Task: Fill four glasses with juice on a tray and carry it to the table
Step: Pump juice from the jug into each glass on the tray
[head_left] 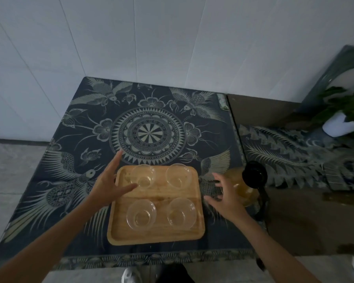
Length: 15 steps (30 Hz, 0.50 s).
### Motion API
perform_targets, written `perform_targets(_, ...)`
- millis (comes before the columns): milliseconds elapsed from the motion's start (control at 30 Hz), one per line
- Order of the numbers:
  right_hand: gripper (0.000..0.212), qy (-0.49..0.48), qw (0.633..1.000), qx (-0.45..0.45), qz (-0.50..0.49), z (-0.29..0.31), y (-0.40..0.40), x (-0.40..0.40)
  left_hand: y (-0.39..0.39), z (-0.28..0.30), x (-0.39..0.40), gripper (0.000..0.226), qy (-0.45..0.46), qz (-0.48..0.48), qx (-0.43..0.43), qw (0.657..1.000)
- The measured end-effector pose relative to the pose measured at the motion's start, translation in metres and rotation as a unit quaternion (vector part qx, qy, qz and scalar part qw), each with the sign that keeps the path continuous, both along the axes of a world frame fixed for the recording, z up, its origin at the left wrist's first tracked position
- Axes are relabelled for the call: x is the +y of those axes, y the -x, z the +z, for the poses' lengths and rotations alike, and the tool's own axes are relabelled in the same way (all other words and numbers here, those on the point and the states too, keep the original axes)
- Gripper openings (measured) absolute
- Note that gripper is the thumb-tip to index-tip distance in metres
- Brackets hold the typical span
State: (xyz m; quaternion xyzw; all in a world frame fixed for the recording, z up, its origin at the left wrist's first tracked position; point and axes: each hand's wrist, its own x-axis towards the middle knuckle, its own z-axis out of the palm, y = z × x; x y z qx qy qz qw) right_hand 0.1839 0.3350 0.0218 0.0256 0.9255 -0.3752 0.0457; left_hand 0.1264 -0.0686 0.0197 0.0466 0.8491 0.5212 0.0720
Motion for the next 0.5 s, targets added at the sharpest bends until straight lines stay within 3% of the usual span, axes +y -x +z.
perform_targets(233,0.069,-0.077,0.989,0.115,-0.058,0.043,-0.041,0.027,0.005,0.049,0.046,0.123,0.015,-0.084,0.062,0.994)
perform_targets(500,0.068,-0.148,0.974,0.143,-0.096,0.057,-0.057,0.077,0.005,0.075,0.14,0.118,-0.01,-0.175,0.073,0.982)
